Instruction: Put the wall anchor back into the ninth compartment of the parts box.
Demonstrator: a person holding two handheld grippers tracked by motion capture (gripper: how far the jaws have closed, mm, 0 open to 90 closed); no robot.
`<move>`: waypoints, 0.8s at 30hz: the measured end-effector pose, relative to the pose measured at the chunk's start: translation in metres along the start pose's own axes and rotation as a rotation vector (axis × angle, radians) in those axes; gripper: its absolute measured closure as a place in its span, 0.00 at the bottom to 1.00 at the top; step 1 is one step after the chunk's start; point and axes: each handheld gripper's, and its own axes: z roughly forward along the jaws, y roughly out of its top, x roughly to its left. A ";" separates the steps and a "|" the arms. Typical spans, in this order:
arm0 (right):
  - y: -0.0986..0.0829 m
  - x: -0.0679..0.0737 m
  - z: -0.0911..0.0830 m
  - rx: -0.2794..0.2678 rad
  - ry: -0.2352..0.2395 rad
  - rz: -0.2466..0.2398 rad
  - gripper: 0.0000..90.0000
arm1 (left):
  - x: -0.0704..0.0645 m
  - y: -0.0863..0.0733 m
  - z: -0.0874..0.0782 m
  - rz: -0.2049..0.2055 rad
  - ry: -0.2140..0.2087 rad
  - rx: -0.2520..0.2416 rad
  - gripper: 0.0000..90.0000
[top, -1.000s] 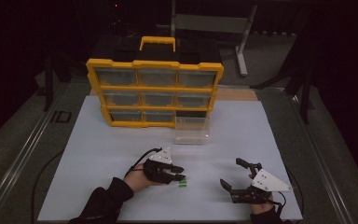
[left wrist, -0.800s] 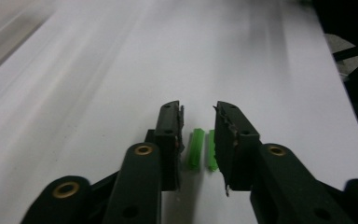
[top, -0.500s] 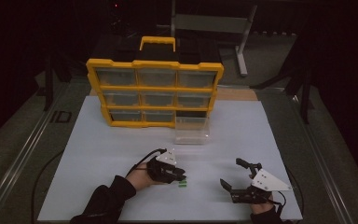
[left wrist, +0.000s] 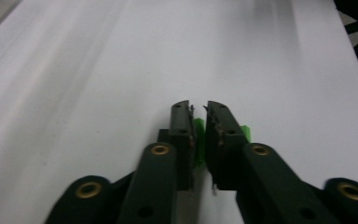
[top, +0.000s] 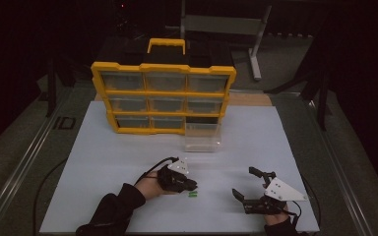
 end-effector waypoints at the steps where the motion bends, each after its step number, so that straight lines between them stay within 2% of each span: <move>1: 0.000 0.000 0.000 0.000 0.000 0.000 0.10 | 0.001 0.000 0.000 0.000 -0.003 0.001 0.94; 8: 0.000 0.000 -0.001 -0.004 -0.002 0.006 0.10 | 0.001 0.000 -0.004 0.006 -0.022 0.002 0.95; 11: 0.000 0.000 -0.001 -0.004 -0.004 0.003 0.10 | -0.002 0.002 -0.011 0.051 -0.049 -0.023 0.95; 13: 0.001 0.000 -0.001 -0.006 -0.007 -0.001 0.10 | -0.004 0.005 -0.019 0.088 -0.053 -0.040 0.95; 14: 0.001 0.000 -0.001 -0.006 -0.006 0.001 0.10 | -0.004 0.007 -0.023 0.093 -0.056 -0.056 0.95; 18: 0.001 0.000 -0.001 -0.003 -0.007 0.002 0.10 | -0.001 0.018 -0.039 0.099 -0.038 -0.083 0.95; 24: 0.001 -0.001 -0.002 -0.012 -0.007 0.003 0.10 | 0.007 0.037 -0.060 0.121 -0.024 -0.097 0.95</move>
